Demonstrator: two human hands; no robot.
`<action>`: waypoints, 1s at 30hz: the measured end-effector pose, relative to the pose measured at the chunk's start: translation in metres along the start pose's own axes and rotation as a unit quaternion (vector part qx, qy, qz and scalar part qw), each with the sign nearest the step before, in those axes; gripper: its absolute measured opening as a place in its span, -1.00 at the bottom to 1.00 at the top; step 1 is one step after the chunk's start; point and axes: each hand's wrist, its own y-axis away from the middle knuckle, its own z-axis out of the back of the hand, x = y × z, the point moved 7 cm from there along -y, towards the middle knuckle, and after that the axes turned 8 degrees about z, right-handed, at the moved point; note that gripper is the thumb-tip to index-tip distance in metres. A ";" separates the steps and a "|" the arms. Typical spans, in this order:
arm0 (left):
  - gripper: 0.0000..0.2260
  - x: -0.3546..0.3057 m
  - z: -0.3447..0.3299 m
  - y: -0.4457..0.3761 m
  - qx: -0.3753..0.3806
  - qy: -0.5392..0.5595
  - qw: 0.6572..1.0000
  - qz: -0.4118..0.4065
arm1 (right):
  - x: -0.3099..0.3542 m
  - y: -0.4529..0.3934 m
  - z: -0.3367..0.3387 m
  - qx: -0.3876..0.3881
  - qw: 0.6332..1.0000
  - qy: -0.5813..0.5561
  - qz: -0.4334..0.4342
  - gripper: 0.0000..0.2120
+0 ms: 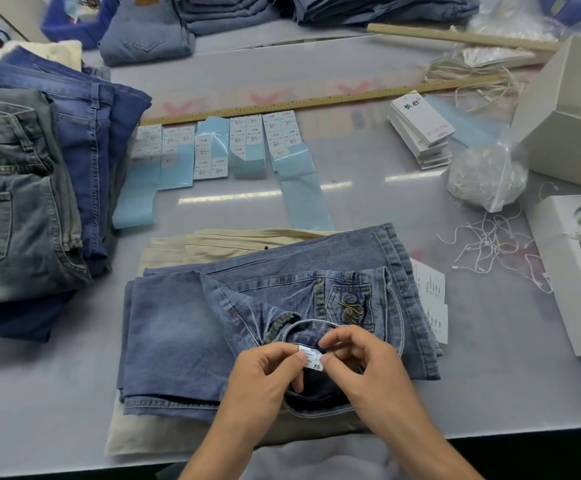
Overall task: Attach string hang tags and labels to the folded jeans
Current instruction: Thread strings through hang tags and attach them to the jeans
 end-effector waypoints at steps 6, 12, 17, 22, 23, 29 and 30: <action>-0.88 0.007 0.047 0.017 -0.207 -0.015 0.973 -0.096 | 0.016 -0.003 0.018 -0.006 0.988 0.128 0.088 -0.79; -0.85 0.052 0.042 -0.002 -0.166 0.093 0.977 0.097 | 0.014 -0.005 0.021 0.150 0.932 0.316 0.096 0.07; -0.71 -0.012 0.020 -0.024 -0.075 0.115 0.990 -0.015 | 0.019 -0.019 0.036 0.094 0.908 0.385 0.133 -0.05; -0.77 -0.081 -0.017 -0.014 -0.035 -0.101 0.952 -0.285 | 0.025 -0.028 0.048 0.024 0.954 0.274 0.122 -0.35; -0.77 -0.090 -0.015 -0.007 -0.091 -0.129 0.917 -0.366 | 0.033 -0.029 0.053 -0.042 0.957 0.245 0.151 -0.38; -0.68 -0.056 0.012 -0.040 -0.240 -0.304 0.840 -0.380 | 0.087 -0.021 0.047 -0.272 0.838 0.277 0.384 -0.78; -0.62 -0.035 0.011 -0.053 -0.219 -0.379 0.839 -0.322 | 0.093 -0.028 0.035 -0.250 0.831 0.289 0.403 -0.75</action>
